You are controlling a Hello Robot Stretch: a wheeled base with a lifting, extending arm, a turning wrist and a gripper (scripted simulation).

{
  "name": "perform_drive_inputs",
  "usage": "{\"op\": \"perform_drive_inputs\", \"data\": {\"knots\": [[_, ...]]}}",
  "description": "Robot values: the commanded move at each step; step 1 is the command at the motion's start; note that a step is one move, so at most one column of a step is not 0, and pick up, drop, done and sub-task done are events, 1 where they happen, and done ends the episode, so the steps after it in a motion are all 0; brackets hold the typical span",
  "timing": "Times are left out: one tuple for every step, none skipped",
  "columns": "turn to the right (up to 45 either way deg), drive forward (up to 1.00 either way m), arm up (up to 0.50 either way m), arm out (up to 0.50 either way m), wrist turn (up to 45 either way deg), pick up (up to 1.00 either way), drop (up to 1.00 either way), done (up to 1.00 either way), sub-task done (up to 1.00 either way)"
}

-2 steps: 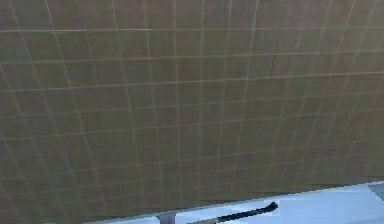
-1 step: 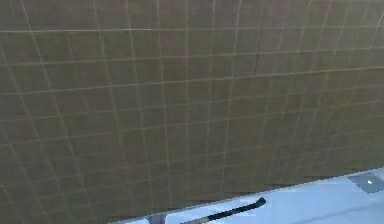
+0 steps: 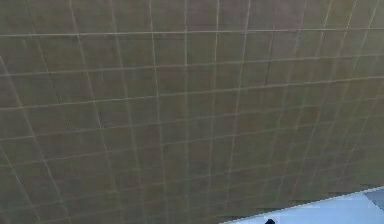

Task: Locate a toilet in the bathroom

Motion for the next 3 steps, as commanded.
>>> {"op": "perform_drive_inputs", "data": {"knots": [[39.0, 0.00, 0.00, 0.00, 0.0, 0.00, 0.00, 0.00, 0.00], [0.0, 0.75, 0.00, 0.00, 0.0, 0.00, 0.00, 0.00, 0.00], [45.0, 0.00, 0.00, 0.00, 0.0, 0.00, 0.00, 0.00, 0.00]]}}
